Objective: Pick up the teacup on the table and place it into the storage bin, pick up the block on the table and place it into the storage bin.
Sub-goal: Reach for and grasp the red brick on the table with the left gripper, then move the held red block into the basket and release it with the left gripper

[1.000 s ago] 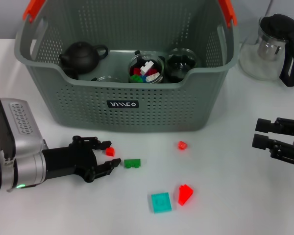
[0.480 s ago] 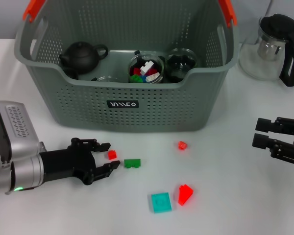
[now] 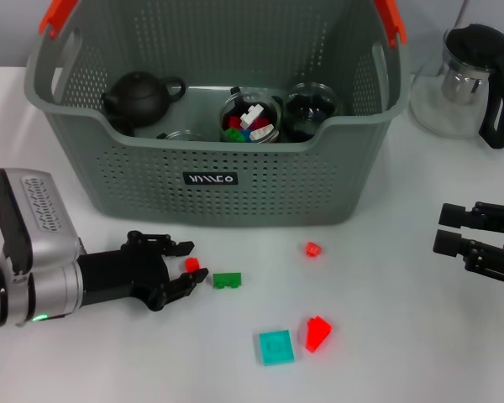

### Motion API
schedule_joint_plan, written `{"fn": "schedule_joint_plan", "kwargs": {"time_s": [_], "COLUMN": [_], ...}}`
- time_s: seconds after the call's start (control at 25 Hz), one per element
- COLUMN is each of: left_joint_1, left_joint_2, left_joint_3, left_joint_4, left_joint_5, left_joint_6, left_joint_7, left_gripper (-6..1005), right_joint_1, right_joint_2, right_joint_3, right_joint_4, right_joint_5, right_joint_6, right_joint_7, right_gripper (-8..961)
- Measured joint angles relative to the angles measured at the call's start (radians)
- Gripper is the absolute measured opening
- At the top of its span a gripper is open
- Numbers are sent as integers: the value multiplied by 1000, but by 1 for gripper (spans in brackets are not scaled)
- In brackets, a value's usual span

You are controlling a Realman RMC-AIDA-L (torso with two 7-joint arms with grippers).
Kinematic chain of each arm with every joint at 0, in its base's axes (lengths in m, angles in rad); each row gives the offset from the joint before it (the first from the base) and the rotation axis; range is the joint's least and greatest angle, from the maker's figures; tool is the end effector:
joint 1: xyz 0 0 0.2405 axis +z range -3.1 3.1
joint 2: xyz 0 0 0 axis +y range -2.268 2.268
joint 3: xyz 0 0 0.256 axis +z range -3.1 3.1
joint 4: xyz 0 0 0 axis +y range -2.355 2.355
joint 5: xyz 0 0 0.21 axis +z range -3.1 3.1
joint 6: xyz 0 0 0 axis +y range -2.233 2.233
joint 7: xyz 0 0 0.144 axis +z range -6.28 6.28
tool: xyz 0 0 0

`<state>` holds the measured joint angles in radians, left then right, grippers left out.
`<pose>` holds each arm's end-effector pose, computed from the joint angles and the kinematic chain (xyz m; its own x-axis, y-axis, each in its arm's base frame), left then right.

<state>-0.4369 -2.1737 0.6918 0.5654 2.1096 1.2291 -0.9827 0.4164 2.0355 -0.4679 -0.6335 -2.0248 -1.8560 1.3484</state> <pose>-0.3155 0.3024 -0.0602 0.9296 0.2350 0.2838 0.3353 -0.8590 -0.3870 0.2920 0.2757 0.0395 0.6693 -0.3644 -0.6474 -0.5047 -0.8625 -0.0363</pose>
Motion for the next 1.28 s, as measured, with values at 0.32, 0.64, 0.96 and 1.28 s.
{"fn": "schedule_joint_plan", "kwargs": {"time_s": [0.32, 0.64, 0.96, 1.28], "left_joint_1": [-6, -7, -11, -8], "left_joint_2": [0, 0, 0, 2], "left_joint_3": [1, 14, 14, 15], "left_joint_4": [-3, -5, -3, 31], "left_joint_5": [0, 2, 11, 12], "left_joint_6": [-12, -28, -30, -1], "left_joint_7": [1, 1, -33, -111], "left_gripper": [408, 377, 346, 163], "right_joint_1": [-5, -5, -5, -5], "right_joint_2": [0, -1, -2, -2], "right_joint_3": [0, 0, 0, 0], "right_joint_4": [0, 0, 0, 0], "right_joint_5": [0, 0, 0, 0], "right_joint_6": [-1, 0, 0, -2], "right_joint_7": [0, 0, 0, 0], "right_gripper": [496, 495, 495, 496]}}
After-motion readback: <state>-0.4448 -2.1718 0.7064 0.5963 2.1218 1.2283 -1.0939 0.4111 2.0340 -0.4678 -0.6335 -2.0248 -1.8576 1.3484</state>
